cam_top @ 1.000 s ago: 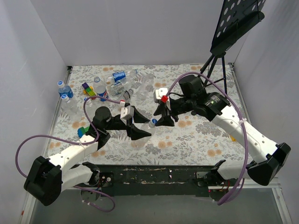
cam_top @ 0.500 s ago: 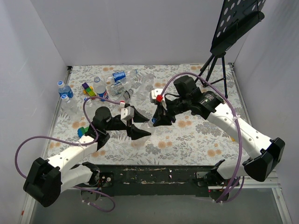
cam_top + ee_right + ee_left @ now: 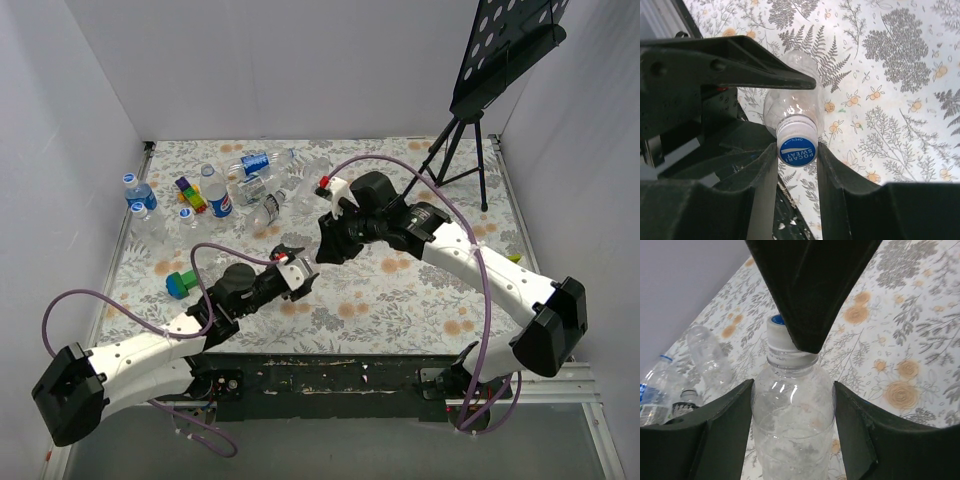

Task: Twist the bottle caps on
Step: Screw the bottle cap onto the plastic bottle.

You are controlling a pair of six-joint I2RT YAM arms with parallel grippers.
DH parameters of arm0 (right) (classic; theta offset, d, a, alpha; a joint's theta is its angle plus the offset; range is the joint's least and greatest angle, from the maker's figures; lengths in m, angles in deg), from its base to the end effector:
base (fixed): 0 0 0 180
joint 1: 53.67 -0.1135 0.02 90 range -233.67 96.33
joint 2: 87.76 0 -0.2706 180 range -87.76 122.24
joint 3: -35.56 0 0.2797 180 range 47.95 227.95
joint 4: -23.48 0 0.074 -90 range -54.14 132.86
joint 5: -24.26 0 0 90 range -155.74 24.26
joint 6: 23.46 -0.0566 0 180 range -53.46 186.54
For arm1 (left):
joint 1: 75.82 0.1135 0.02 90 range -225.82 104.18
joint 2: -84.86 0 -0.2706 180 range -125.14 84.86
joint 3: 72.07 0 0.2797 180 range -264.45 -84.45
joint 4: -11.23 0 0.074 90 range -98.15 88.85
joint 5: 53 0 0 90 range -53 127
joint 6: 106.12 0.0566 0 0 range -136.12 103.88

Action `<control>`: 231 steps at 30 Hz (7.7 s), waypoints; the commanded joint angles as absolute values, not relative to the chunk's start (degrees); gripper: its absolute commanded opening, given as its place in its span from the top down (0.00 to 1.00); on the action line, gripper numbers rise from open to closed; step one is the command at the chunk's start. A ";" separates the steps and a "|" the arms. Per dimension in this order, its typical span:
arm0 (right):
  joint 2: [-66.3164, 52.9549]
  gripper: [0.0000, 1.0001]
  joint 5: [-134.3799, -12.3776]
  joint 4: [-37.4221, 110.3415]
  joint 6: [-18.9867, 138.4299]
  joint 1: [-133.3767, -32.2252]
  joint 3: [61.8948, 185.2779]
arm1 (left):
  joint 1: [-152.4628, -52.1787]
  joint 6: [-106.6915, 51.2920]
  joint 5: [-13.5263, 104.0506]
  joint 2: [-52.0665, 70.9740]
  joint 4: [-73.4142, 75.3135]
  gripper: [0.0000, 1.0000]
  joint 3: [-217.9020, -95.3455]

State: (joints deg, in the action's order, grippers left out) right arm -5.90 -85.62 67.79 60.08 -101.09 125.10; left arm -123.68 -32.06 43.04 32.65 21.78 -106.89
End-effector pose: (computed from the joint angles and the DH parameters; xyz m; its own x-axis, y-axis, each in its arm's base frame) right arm 0.2301 0.2788 0.3428 -0.4998 -0.3876 -0.7746 -0.8261 0.4820 0.2919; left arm 0.1636 -0.1897 0.2282 -0.2986 -0.0770 -0.9513 0.7545 0.5913 -0.2847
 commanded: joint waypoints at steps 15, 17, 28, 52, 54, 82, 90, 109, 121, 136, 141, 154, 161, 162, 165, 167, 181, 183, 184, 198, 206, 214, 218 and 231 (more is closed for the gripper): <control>-20.61 0.30 -98.32 65.22 73.63 -92.79 126.18 | -109.14 -47.40 78.27 27.56 19.58 1.00 -116.62; -21.40 0.32 -102.63 66.27 79.95 -92.70 125.83 | -107.99 -49.95 85.57 25.63 20.64 1.00 -117.41; -19.65 0.37 -112.31 71.37 96.67 -92.87 125.56 | -107.55 -57.78 100.37 21.49 27.41 1.00 -118.38; -11.83 0.63 -111.88 76.20 100.55 -97.09 126.79 | -107.55 -55.59 99.58 22.89 26.10 1.00 -118.47; -11.47 0.74 -111.88 76.03 99.68 -97.18 126.88 | -107.55 -53.40 97.75 23.42 24.52 1.00 -118.64; -7.68 0.51 -86.56 55.02 52.20 -93.06 126.09 | -120.83 -25.50 41.29 17.10 35.07 1.00 -115.04; -15.33 0.23 -99.11 58.18 74.58 -85.76 124.60 | -113.80 -34.39 61.31 15.17 21.28 1.00 -120.48; -16.04 0.38 -118.38 71.99 115.49 -85.05 119.06 | -110.27 -39.06 86.30 8.92 12.73 1.00 -128.22; -14.99 0.47 -119.09 73.48 115.84 -85.05 119.85 | -110.27 -39.32 90.08 11.21 13.09 1.00 -128.31; -12.88 0.50 -120.05 74.62 115.40 -85.23 120.99 | -110.36 -39.50 91.93 12.26 13.79 1.00 -128.22; -12.35 0.53 -120.67 74.80 115.32 -85.31 121.34 | -110.36 -39.50 92.20 12.44 13.88 1.00 -128.05; -10.16 0.66 -119.09 75.42 112.94 -86.19 121.60 | -110.36 -39.24 90.53 13.32 15.19 1.00 -127.26; -10.06 0.57 -118.56 74.89 111.80 -86.81 121.78 | -110.45 -38.88 90.44 13.67 15.28 1.00 -127.08; -10.24 0.56 -118.30 74.54 111.28 -86.81 121.69 | -110.45 -38.80 90.35 13.76 15.19 1.00 -127.08; -10.85 0.52 -117.51 73.05 109.87 -86.90 121.34 | -110.45 -38.62 90.26 13.76 15.02 1.00 -127.08; -11.38 0.50 -117.33 71.99 109.08 -86.81 120.99 | -110.45 -38.53 90.26 13.84 14.93 1.00 -127.08; -11.74 0.48 -116.01 69.09 106.00 -86.90 120.81 | -110.71 -37.65 90.00 13.67 13.70 1.00 -127.43; -11.74 0.51 -116.10 69.26 105.91 -86.90 120.81 | -110.71 -37.65 89.82 13.76 13.70 1.00 -127.52; -11.65 0.53 -116.27 69.35 105.91 -86.90 120.90 | -110.71 -37.57 89.65 13.76 13.61 1.00 -127.52; -3.75 0.99 -107.77 65.25 86.01 -88.30 125.03 | -116.06 -30.90 56.32 19.64 23.43 1.00 -118.92; 2.67 0.99 -91.85 47.12 49.86 -92.52 120.90 | -130.21 -10.70 9.09 17.20 48.29 1.00 -109.25; -0.92 0.99 -88.68 42.64 45.35 -93.58 118.79 | -133.57 -4.06 5.08 12.87 51.88 1.00 -109.15; -6.10 0.75 -90.87 42.80 50.79 -90.95 118.44 | -129.19 -18.54 24.28 17.44 31.32 1.00 -114.23; -18.94 0.35 -110.89 55.53 84.17 -84.61 116.42 | -113.09 -38.26 81.36 13.23 10.62 1.00 -128.31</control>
